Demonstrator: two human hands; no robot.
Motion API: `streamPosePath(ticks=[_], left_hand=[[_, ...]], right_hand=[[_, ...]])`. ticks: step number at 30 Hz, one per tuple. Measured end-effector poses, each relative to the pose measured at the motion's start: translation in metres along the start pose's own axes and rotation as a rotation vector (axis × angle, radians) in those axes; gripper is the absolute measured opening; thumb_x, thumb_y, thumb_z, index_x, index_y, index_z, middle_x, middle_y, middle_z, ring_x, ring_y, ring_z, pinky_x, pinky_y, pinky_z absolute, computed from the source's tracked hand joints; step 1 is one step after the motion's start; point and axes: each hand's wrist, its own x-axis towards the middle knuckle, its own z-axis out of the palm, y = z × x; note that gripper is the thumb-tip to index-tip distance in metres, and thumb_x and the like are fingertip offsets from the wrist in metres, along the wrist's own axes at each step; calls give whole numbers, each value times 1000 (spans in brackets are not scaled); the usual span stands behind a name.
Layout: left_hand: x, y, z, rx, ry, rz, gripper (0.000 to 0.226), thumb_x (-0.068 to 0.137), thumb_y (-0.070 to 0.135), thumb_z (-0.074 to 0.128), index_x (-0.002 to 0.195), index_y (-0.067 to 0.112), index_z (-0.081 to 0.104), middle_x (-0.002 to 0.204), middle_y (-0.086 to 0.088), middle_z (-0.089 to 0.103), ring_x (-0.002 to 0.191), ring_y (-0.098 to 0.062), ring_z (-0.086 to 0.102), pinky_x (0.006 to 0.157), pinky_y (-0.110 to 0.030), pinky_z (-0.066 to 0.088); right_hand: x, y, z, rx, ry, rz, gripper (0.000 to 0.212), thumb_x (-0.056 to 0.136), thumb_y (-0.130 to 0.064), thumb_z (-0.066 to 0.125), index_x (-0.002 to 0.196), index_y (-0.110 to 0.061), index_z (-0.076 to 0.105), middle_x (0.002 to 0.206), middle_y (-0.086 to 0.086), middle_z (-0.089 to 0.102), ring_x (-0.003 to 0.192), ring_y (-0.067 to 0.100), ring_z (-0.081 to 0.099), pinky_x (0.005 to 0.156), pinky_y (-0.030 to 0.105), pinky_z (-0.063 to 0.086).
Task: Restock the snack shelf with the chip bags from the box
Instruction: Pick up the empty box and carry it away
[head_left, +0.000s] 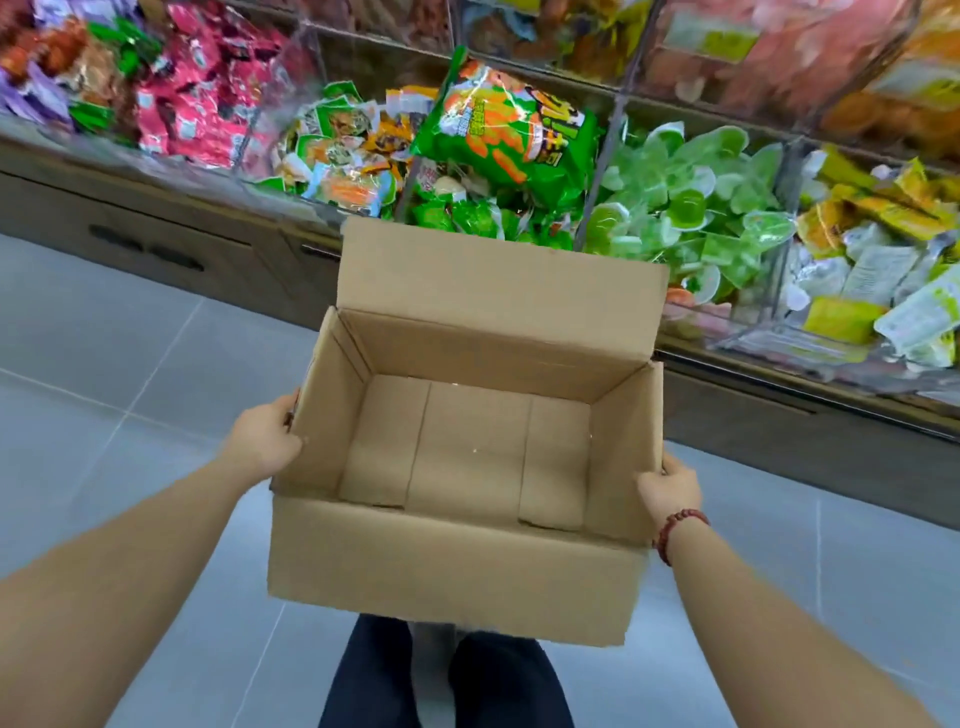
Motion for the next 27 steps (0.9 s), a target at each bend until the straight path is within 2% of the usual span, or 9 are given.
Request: streamPosePath(ticks=[3, 5, 8, 10, 13, 15, 18, 23, 27], left_hand=[[31, -10, 31, -22, 28, -12, 58, 87, 0, 53, 142, 15, 44, 96, -15, 67, 85, -31, 54, 66, -31, 37], [52, -19, 57, -48, 57, -15, 54, 86, -4, 52, 136, 12, 49, 87, -12, 62, 79, -28, 50, 58, -31, 32], [80, -36, 97, -55, 42, -22, 49, 85, -5, 51, 131, 13, 54, 91, -12, 67, 81, -29, 53, 61, -30, 35], [99, -45, 119, -76, 31, -26, 45, 85, -6, 50, 125, 14, 57, 91, -9, 67, 82, -28, 55, 65, -29, 36], [128, -55, 152, -103, 34, -36, 45, 83, -8, 50, 115, 21, 62, 86, -9, 66, 82, -30, 55, 64, -29, 38], [149, -62, 174, -152, 41, -52, 48, 82, -9, 52, 110, 28, 63, 89, -12, 68, 88, -34, 58, 71, -30, 41], [179, -68, 198, -177, 52, -89, 48, 83, -7, 54, 118, 25, 62, 89, -7, 66, 91, -34, 60, 77, -32, 43], [224, -74, 230, -165, 79, -102, 49, 83, -5, 55, 124, 22, 59, 95, -8, 67, 97, -33, 62, 82, -30, 43], [245, -66, 252, -141, 136, -99, 53, 82, -5, 50, 126, 22, 59, 91, -5, 64, 86, -28, 57, 75, -23, 37]], right_hand=[[27, 17, 24, 9, 13, 9, 51, 86, 5, 43, 131, -16, 56, 98, 4, 61, 91, 27, 55, 79, 31, 45], [47, 33, 44, -4, 39, 40, 51, 85, 6, 45, 131, -12, 57, 101, 6, 62, 98, 30, 57, 83, 30, 44], [74, 59, 72, 5, 74, 95, 52, 84, 6, 46, 132, -11, 56, 112, 12, 66, 111, 34, 58, 96, 39, 48], [89, 74, 87, 16, 85, 116, 52, 84, 8, 44, 130, -12, 57, 104, 9, 64, 107, 31, 58, 97, 41, 48], [114, 97, 113, 13, 102, 129, 48, 84, 9, 43, 124, -11, 61, 97, 5, 61, 100, 31, 58, 85, 33, 45], [133, 115, 134, 21, 103, 127, 46, 84, 9, 44, 120, -12, 62, 94, 6, 62, 95, 29, 59, 81, 30, 42], [158, 132, 158, 30, 101, 144, 44, 84, 7, 48, 122, -12, 61, 94, 5, 62, 92, 24, 57, 82, 29, 43], [204, 142, 183, 33, 93, 146, 43, 81, 6, 47, 116, -13, 64, 94, 6, 64, 94, 29, 61, 89, 39, 51], [234, 148, 196, 11, 113, 164, 46, 79, 6, 40, 112, -14, 65, 93, 7, 64, 94, 30, 60, 90, 40, 51]])
